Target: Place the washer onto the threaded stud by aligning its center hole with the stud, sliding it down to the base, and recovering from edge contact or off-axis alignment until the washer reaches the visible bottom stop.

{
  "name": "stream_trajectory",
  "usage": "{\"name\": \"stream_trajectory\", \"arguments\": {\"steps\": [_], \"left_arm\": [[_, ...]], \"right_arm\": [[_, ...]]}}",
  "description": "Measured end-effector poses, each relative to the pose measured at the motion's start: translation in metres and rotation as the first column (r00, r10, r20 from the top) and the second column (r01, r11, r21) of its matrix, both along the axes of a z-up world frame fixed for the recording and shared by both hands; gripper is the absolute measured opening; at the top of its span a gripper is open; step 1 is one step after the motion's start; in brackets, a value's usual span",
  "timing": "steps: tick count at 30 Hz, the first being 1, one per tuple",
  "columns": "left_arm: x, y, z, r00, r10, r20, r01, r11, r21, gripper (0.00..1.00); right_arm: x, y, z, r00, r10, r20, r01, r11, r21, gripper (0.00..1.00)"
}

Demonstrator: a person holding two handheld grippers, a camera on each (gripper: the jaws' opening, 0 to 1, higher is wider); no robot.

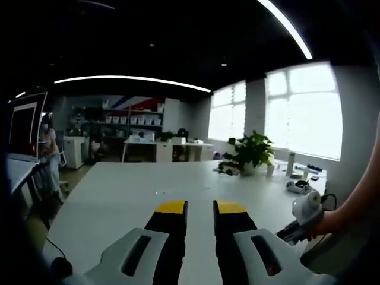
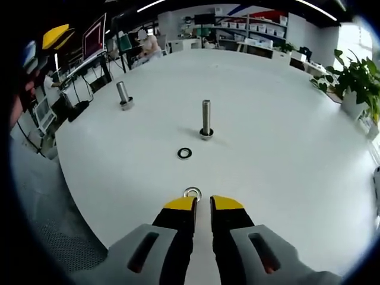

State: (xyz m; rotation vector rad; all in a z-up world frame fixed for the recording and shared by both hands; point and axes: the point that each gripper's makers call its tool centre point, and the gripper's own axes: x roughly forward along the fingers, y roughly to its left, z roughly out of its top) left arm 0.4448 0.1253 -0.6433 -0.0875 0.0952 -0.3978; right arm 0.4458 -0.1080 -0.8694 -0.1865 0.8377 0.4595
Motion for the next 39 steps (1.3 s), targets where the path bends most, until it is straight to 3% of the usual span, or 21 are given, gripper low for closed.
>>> {"name": "stream_trajectory", "arguments": {"steps": [7,9,10,11,39], "left_arm": [[0.000,0.000,0.000,1.000,-0.001,0.000,0.001,1.000,-0.003,0.15],[0.000,-0.001,0.001,1.000,-0.004,0.001,0.004,1.000,-0.004,0.15],[0.000,-0.002,0.001,1.000,-0.005,0.002,0.005,1.000,-0.003,0.15],[0.000,-0.002,0.001,1.000,-0.006,0.002,0.006,1.000,-0.002,0.15],[0.000,0.002,0.001,1.000,0.007,0.001,-0.007,1.000,-0.009,0.15]], "right_arm": [[0.001,0.003,-0.002,1.000,0.005,-0.004,-0.005,1.000,-0.004,0.12],[0.000,0.003,-0.006,1.000,0.002,-0.030,-0.003,1.000,-0.013,0.11],[0.005,0.006,-0.002,1.000,0.029,0.005,-0.029,0.999,-0.018,0.11],[0.000,0.005,-0.004,1.000,0.018,-0.018,-0.018,1.000,-0.024,0.11],[0.002,0.013,-0.004,0.992,0.124,-0.023,-0.126,0.989,-0.082,0.05]]}}
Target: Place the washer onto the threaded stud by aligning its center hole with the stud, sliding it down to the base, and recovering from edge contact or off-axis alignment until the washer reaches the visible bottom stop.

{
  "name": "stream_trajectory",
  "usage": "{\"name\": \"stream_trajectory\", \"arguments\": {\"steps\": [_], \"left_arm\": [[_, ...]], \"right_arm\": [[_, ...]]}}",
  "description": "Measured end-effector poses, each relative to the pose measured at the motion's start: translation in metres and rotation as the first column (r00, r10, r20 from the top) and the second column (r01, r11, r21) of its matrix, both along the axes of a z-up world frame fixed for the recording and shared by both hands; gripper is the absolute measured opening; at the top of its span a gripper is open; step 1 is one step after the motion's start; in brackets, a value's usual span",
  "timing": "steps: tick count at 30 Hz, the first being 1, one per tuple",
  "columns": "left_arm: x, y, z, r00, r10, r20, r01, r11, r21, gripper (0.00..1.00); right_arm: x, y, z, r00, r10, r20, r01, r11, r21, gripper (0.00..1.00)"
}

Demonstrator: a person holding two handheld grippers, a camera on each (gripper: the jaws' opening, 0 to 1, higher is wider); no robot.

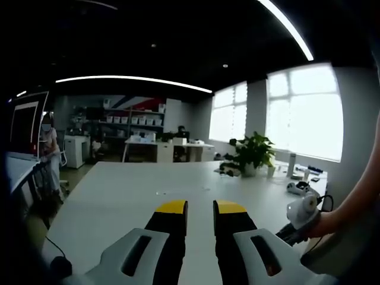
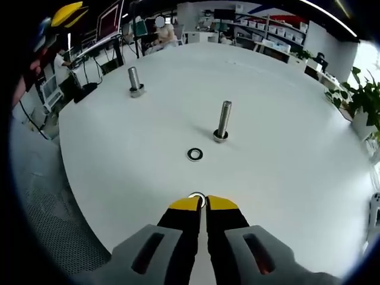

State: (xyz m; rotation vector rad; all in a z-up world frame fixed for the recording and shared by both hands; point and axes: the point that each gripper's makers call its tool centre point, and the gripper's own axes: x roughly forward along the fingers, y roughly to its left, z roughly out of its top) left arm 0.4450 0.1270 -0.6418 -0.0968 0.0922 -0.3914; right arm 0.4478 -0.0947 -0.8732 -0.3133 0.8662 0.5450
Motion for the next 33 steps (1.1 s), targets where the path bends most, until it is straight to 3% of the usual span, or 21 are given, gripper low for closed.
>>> {"name": "stream_trajectory", "arguments": {"steps": [11,33], "left_arm": [[0.000,0.001,-0.001,1.000,0.000,-0.002,0.000,1.000,-0.002,0.15],[0.001,0.000,0.001,1.000,0.000,0.001,0.000,1.000,-0.009,0.15]], "right_arm": [[0.004,0.000,0.007,1.000,0.005,0.015,-0.005,1.000,-0.002,0.04],[0.027,0.009,0.042,0.996,0.015,0.089,-0.017,1.000,0.022,0.04]]}}
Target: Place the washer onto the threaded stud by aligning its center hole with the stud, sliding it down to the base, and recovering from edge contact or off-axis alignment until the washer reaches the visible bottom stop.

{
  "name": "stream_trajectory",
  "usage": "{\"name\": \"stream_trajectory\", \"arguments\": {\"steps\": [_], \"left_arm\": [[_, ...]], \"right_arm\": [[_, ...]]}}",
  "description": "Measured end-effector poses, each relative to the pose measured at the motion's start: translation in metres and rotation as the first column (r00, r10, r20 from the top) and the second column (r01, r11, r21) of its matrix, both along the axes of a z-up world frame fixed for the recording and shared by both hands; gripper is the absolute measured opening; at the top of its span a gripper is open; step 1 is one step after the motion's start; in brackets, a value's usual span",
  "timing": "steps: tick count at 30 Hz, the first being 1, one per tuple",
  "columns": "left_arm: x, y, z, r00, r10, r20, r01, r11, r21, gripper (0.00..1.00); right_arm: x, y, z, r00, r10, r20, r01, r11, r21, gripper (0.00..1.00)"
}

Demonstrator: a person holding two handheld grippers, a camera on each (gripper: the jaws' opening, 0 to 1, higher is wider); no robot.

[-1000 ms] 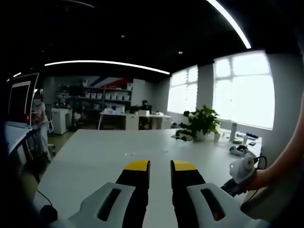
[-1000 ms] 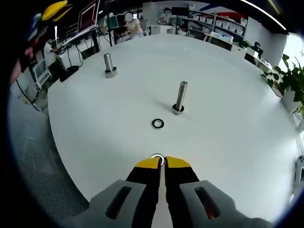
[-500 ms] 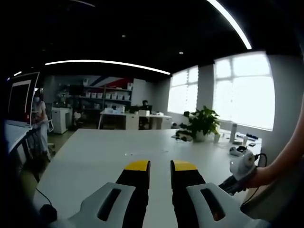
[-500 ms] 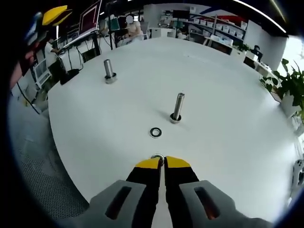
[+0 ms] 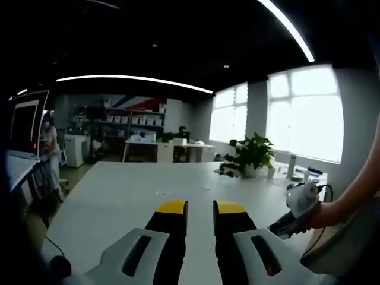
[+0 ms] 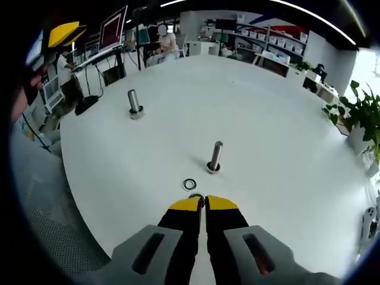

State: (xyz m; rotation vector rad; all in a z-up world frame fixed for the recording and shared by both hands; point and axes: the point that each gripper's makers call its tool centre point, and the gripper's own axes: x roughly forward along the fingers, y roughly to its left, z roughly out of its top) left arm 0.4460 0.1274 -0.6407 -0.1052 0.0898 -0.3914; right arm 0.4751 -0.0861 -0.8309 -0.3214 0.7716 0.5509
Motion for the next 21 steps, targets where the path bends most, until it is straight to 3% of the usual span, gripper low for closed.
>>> {"name": "stream_trajectory", "arguments": {"steps": [21], "left_arm": [[0.000,-0.001,0.001,1.000,-0.004,0.003,0.004,1.000,-0.004,0.15]], "right_arm": [[0.030,0.005,0.033,0.996,0.008,0.087,-0.010,1.000,0.020,0.04]]}}
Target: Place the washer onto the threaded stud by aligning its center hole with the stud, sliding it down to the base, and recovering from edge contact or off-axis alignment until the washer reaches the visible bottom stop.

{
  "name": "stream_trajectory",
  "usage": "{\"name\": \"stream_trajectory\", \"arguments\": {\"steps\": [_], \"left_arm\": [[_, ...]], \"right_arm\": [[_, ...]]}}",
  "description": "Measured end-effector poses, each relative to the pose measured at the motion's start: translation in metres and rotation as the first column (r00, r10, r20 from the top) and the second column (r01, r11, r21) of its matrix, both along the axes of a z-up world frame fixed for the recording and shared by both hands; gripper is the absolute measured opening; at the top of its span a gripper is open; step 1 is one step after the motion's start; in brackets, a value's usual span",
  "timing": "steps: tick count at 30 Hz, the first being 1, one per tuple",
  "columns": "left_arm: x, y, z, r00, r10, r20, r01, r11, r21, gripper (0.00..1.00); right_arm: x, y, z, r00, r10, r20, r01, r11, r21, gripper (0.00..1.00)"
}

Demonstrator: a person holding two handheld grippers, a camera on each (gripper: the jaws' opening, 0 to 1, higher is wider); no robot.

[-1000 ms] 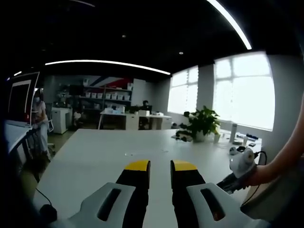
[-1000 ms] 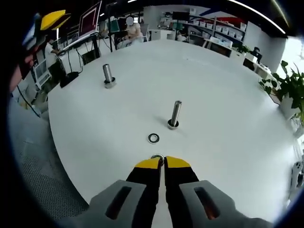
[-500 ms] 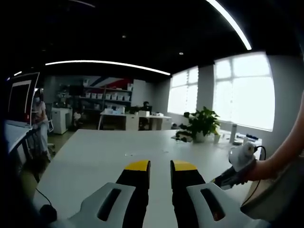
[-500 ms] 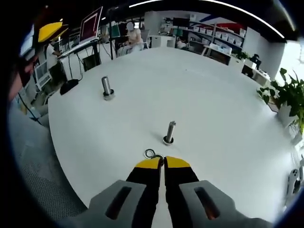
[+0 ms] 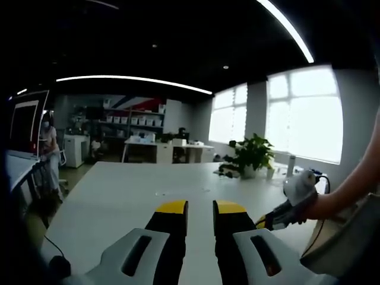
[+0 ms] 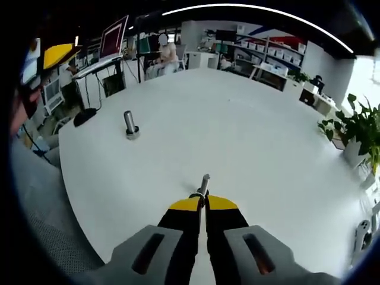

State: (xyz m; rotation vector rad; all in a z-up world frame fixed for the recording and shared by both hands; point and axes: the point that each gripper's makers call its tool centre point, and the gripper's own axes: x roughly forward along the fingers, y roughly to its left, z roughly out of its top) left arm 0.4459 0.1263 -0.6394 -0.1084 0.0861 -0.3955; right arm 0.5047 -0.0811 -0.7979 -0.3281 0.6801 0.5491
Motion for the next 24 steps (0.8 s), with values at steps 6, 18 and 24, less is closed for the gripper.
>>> {"name": "stream_trajectory", "arguments": {"steps": [6,18,24], "left_arm": [[0.000,0.001,0.000,1.000,0.001,-0.001,-0.001,1.000,-0.001,0.15],[-0.001,0.001,-0.001,1.000,-0.001,-0.003,0.001,1.000,0.005,0.15],[-0.001,0.003,-0.002,1.000,0.005,-0.006,-0.005,1.000,0.004,0.15]], "right_arm": [[0.010,0.005,0.005,1.000,0.013,0.013,-0.013,1.000,-0.002,0.04],[0.022,0.010,0.001,1.000,0.029,0.006,-0.029,1.000,-0.010,0.04],[0.026,0.010,-0.001,1.000,0.028,-0.004,-0.028,1.000,-0.011,0.04]]}}
